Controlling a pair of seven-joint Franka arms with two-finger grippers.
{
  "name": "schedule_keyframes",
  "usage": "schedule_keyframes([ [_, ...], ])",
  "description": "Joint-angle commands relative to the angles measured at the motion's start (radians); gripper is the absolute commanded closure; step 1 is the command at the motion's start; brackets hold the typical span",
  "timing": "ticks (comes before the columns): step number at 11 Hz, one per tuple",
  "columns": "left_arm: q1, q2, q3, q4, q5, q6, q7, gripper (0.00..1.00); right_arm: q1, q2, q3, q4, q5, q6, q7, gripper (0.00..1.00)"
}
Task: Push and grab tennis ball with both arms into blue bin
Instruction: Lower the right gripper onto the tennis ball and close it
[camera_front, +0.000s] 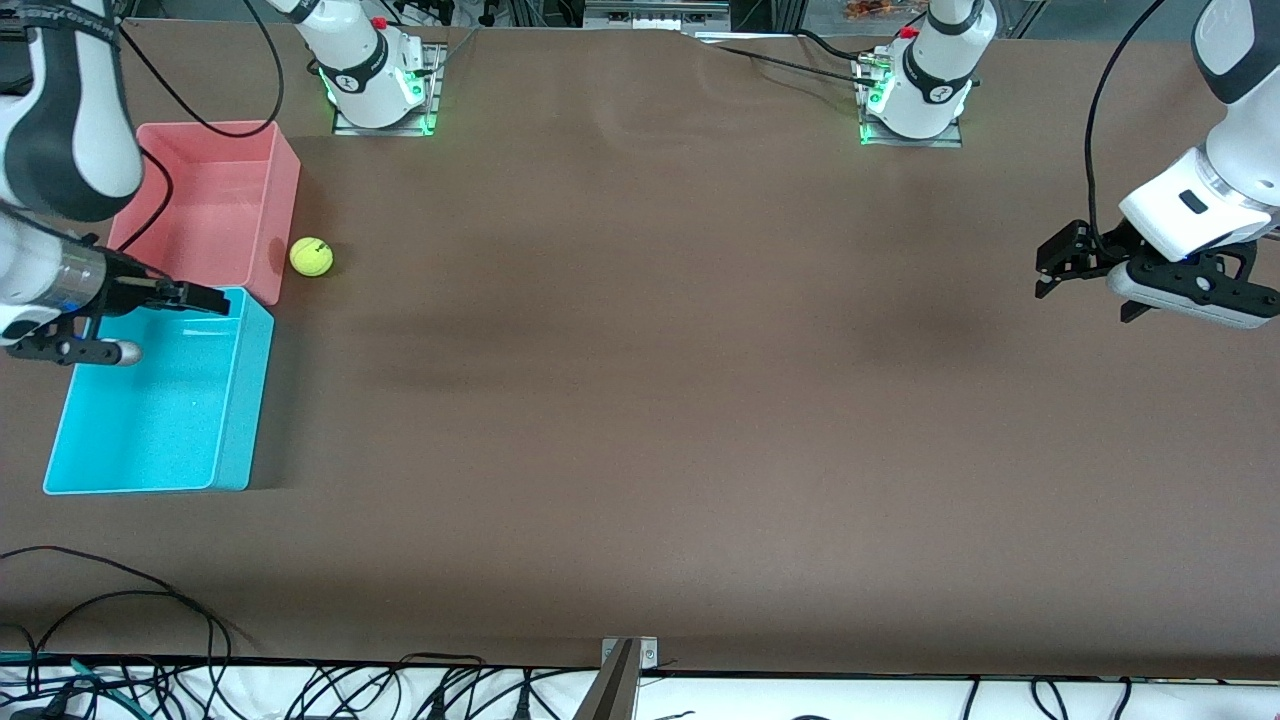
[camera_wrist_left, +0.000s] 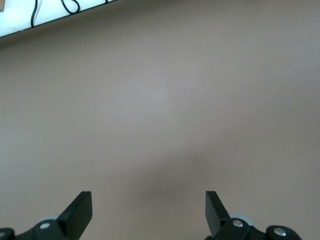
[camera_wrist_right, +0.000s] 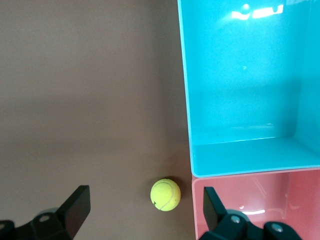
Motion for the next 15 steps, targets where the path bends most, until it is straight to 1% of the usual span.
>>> schedule_keyframes([
  [1, -0.012, 0.007, -0.012, 0.072, -0.006, -0.067, 0.024, 0.0, 0.003, -0.225, 0.055, -0.381, -0.016, 0.234, 0.004, 0.0],
  [2, -0.014, 0.018, -0.011, 0.14, -0.004, -0.13, 0.024, 0.0, 0.004, -0.226, 0.078, -0.432, -0.016, 0.292, 0.007, 0.0],
  [3, -0.014, 0.028, -0.011, 0.179, -0.004, -0.162, 0.03, 0.0, 0.004, -0.226, 0.095, -0.48, -0.018, 0.34, 0.007, 0.0],
  [4, -0.012, 0.03, -0.012, 0.184, -0.004, -0.166, 0.044, 0.0, 0.003, -0.225, 0.095, -0.524, -0.019, 0.36, 0.007, 0.0],
  [6, 0.03, 0.036, -0.069, 0.185, -0.004, -0.166, 0.049, 0.0, -0.002, -0.22, 0.09, -0.627, -0.045, 0.419, 0.007, 0.0],
  [7, 0.034, 0.038, -0.078, 0.187, 0.002, -0.164, 0.052, 0.0, -0.004, -0.204, 0.089, -0.661, -0.054, 0.454, 0.005, 0.0],
  [8, 0.032, 0.038, -0.081, 0.187, 0.02, -0.163, 0.053, 0.0, -0.005, -0.179, 0.089, -0.68, -0.135, 0.471, 0.005, 0.0],
  [9, 0.034, 0.039, -0.084, 0.202, 0.014, -0.163, 0.041, 0.0, -0.005, -0.161, 0.089, -0.683, -0.215, 0.473, 0.008, 0.0],
  [11, 0.066, 0.054, -0.09, 0.224, 0.005, -0.164, 0.046, 0.0, -0.005, -0.139, 0.087, -0.684, -0.248, 0.476, 0.043, 0.0],
  [13, 0.081, 0.056, -0.133, 0.233, 0.016, -0.167, 0.041, 0.0, -0.005, -0.078, 0.089, -0.684, -0.266, 0.527, 0.091, 0.0],
  [15, 0.087, 0.067, -0.132, 0.262, 0.017, -0.169, 0.041, 0.0, -0.002, -0.046, 0.089, -0.687, -0.32, 0.549, 0.149, 0.0],
])
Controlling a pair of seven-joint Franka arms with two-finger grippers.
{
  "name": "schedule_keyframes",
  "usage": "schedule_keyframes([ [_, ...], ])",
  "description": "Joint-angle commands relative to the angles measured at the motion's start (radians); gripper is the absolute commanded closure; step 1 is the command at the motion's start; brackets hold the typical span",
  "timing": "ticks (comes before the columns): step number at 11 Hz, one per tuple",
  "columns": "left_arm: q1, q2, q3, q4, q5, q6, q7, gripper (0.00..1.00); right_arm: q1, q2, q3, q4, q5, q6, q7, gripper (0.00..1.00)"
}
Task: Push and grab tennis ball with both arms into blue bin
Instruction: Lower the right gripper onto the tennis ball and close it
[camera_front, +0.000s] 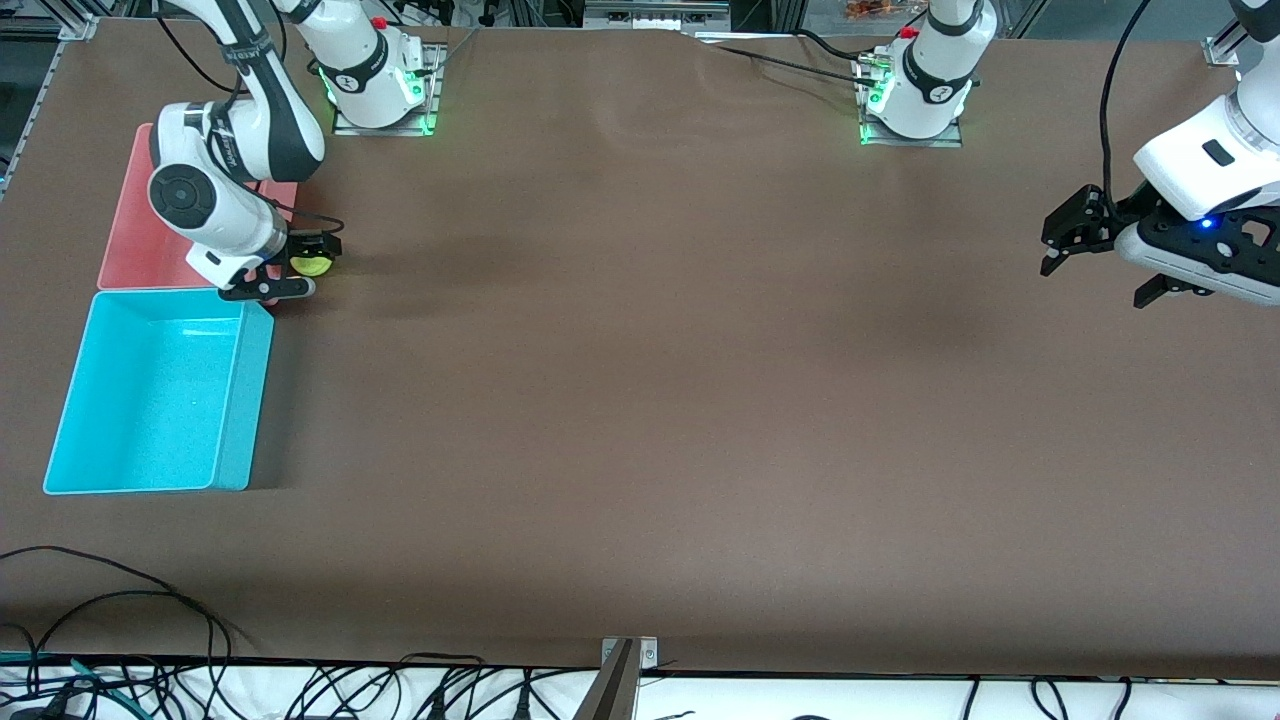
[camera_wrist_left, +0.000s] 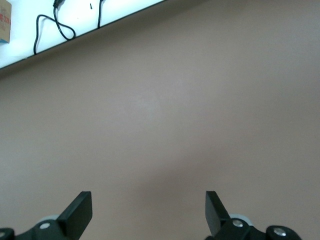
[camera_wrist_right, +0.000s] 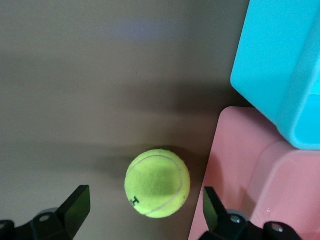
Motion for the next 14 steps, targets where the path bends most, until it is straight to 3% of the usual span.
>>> schedule_keyframes([
  [1, 0.02, 0.034, -0.016, 0.067, 0.015, -0.025, 0.012, 0.0, -0.001, 0.066, 0.002, -0.013, -0.076, 0.059, 0.105, 0.0],
  [4, 0.014, 0.033, -0.03, 0.069, 0.084, -0.068, -0.132, 0.0, -0.003, 0.1, 0.002, -0.042, -0.102, 0.122, 0.136, 0.0],
  [10, 0.011, 0.034, -0.024, 0.081, 0.076, -0.07, -0.232, 0.0, -0.005, 0.122, -0.007, -0.059, -0.137, 0.12, 0.148, 0.03],
  [12, 0.013, 0.033, -0.025, 0.08, 0.075, -0.073, -0.232, 0.0, -0.005, 0.122, -0.012, -0.056, -0.137, 0.12, 0.174, 0.54],
  [13, 0.013, 0.033, -0.025, 0.08, 0.075, -0.073, -0.235, 0.0, 0.0, 0.12, -0.012, -0.048, -0.14, 0.119, 0.176, 0.72],
  [14, 0.013, 0.033, -0.025, 0.08, 0.073, -0.071, -0.28, 0.0, 0.002, 0.111, -0.009, -0.035, -0.143, 0.114, 0.174, 0.82],
])
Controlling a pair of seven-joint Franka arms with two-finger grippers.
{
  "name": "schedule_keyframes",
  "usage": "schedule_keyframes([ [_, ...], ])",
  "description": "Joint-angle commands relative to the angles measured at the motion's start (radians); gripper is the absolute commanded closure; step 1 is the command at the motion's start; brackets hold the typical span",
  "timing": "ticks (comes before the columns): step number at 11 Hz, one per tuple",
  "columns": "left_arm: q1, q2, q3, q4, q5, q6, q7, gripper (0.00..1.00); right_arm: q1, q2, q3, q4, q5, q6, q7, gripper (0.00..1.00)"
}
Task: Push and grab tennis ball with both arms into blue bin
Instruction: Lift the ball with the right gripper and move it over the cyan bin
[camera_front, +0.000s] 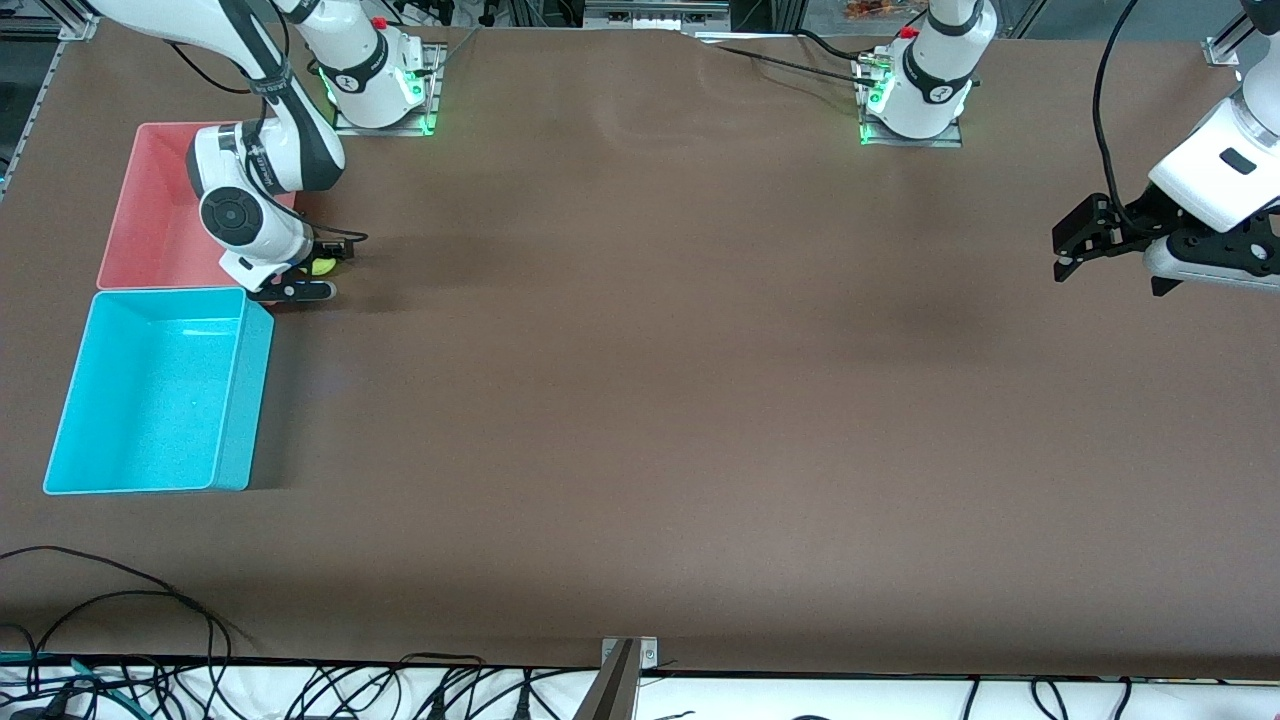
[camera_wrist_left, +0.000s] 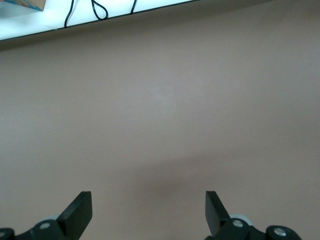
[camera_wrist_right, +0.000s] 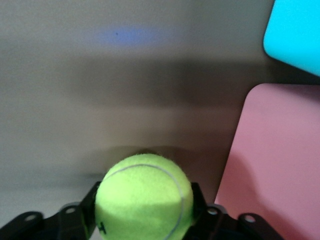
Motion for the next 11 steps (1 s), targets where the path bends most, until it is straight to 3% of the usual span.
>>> schedule_keyframes([
  [1, 0.003, 0.02, -0.007, 0.039, 0.022, -0.028, -0.07, 0.0, 0.002, -0.017, 0.003, 0.035, -0.034, -0.011, 0.03, 0.83],
  [3, 0.007, 0.02, -0.005, 0.036, 0.021, -0.028, -0.067, 0.0, 0.003, -0.018, 0.026, 0.119, -0.028, -0.098, 0.058, 0.81],
  [7, 0.009, 0.027, -0.002, 0.033, 0.019, -0.028, -0.058, 0.0, 0.0, -0.003, 0.078, 0.515, 0.087, -0.492, 0.023, 0.82],
  [9, 0.006, 0.027, -0.002, 0.027, 0.018, -0.028, -0.067, 0.0, -0.006, -0.001, 0.054, 0.662, 0.171, -0.61, -0.077, 0.81],
  [11, 0.007, 0.027, -0.002, 0.027, 0.002, -0.028, -0.067, 0.0, -0.033, 0.023, -0.029, 0.751, 0.237, -0.626, -0.126, 0.82],
])
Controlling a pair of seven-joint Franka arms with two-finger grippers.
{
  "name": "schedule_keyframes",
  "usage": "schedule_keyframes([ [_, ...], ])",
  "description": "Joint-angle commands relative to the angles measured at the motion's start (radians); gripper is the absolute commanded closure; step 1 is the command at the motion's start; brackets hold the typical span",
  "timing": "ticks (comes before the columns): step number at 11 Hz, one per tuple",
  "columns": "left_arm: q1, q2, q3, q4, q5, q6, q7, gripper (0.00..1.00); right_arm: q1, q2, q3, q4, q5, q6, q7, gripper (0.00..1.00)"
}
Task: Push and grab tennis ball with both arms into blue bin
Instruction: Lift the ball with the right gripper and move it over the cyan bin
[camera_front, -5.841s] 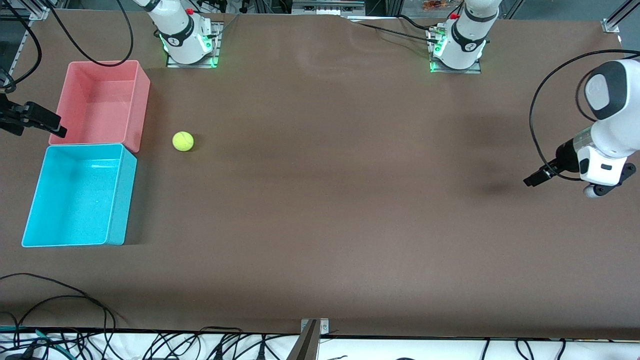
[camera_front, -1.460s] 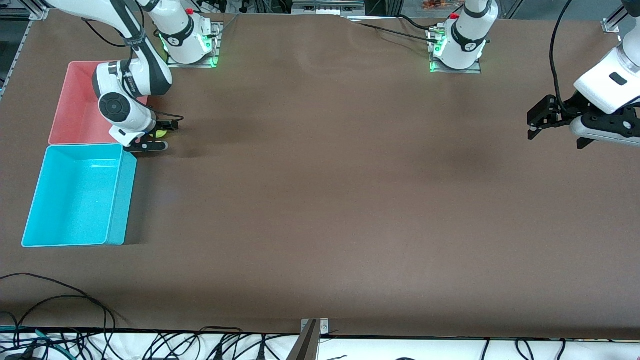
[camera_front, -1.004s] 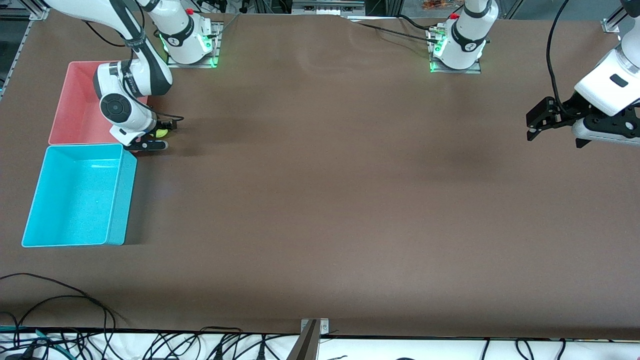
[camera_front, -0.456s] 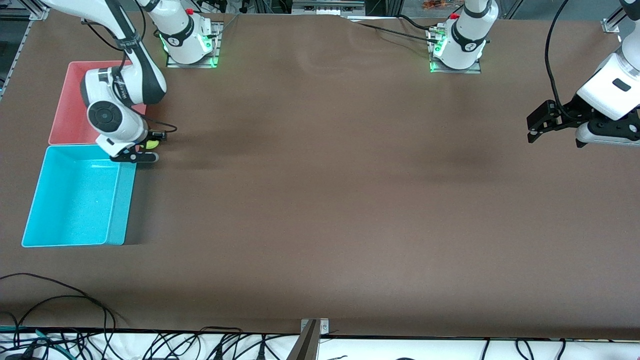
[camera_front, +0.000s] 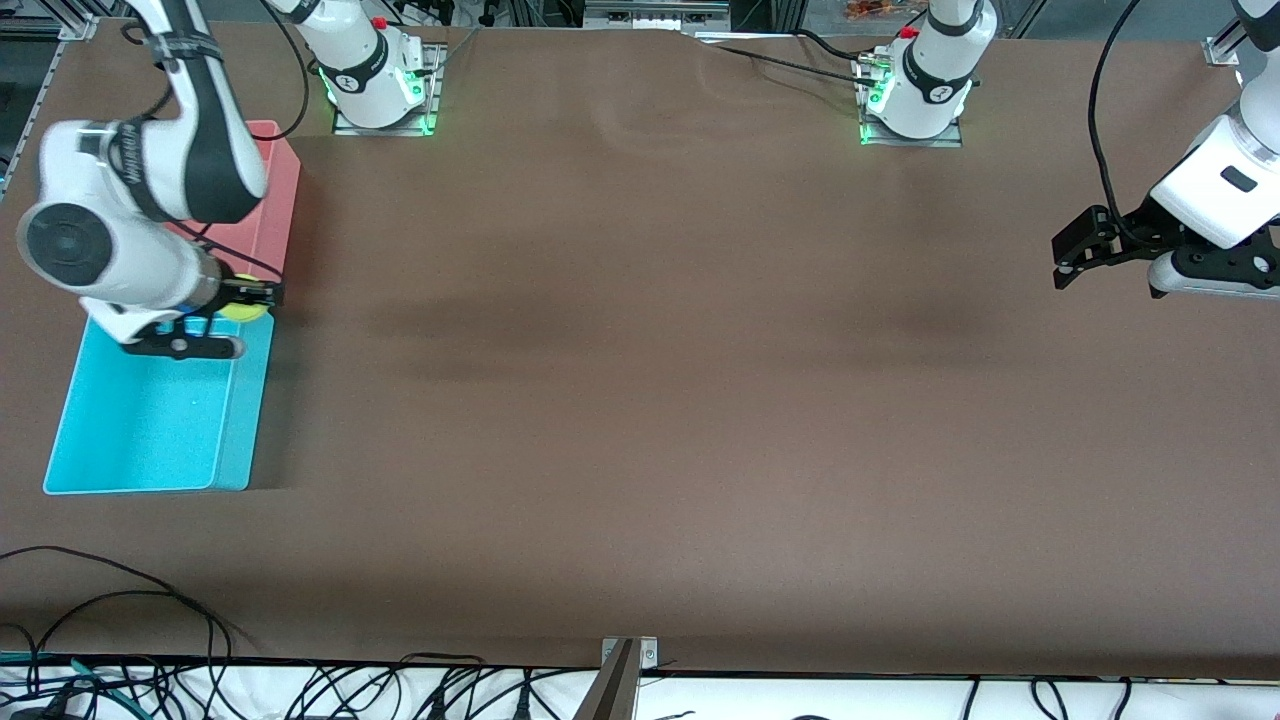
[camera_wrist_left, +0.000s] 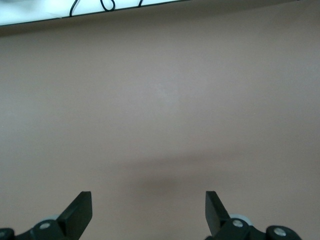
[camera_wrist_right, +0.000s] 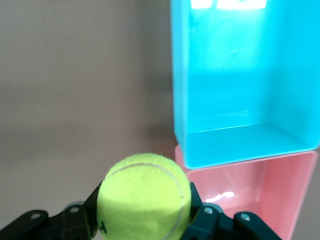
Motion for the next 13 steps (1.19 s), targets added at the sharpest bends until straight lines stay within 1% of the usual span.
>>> schedule_keyframes([
  [1, 0.003, 0.013, -0.001, 0.027, 0.002, -0.024, -0.003, 0.0, -0.078, 0.06, -0.085, 0.12, 0.185, -0.033, -0.147, 0.82],
  [2, -0.001, 0.013, -0.001, 0.032, 0.002, -0.024, -0.014, 0.0, -0.118, 0.085, -0.087, 0.121, 0.214, 0.013, -0.187, 0.81],
  [3, -0.003, 0.015, -0.003, 0.027, 0.002, -0.024, -0.02, 0.0, -0.146, 0.12, -0.087, 0.12, 0.222, 0.059, -0.199, 0.81],
  [4, 0.002, 0.013, -0.001, 0.024, 0.002, -0.026, -0.011, 0.0, -0.167, 0.161, -0.088, 0.121, 0.25, 0.111, -0.198, 0.82],
  [5, 0.002, 0.012, 0.0, 0.027, 0.002, -0.026, -0.009, 0.0, -0.219, 0.203, -0.088, 0.12, 0.293, 0.15, -0.21, 0.81],
  [7, 0.002, 0.012, 0.0, 0.029, 0.002, -0.026, -0.012, 0.0, -0.241, 0.259, -0.088, 0.108, 0.302, 0.232, -0.311, 0.79],
  [8, 0.0, 0.012, -0.001, 0.027, 0.001, -0.024, -0.018, 0.0, -0.248, 0.292, -0.087, 0.109, 0.302, 0.26, -0.322, 0.79],
  [10, 0.0, 0.012, -0.003, 0.026, -0.001, -0.024, -0.017, 0.0, -0.253, 0.336, -0.088, 0.098, 0.304, 0.27, -0.429, 0.79],
  [11, 0.0, 0.012, -0.003, 0.026, -0.017, -0.024, -0.015, 0.0, -0.282, 0.336, -0.087, 0.082, 0.304, 0.268, -0.505, 0.79],
  [12, 0.003, 0.009, -0.001, 0.024, -0.043, -0.024, -0.012, 0.0, -0.288, 0.339, -0.087, 0.078, 0.304, 0.267, -0.555, 0.78],
  [13, 0.008, 0.007, -0.001, 0.024, -0.054, -0.024, -0.011, 0.0, -0.288, 0.346, -0.087, 0.078, 0.304, 0.268, -0.563, 0.74],
])
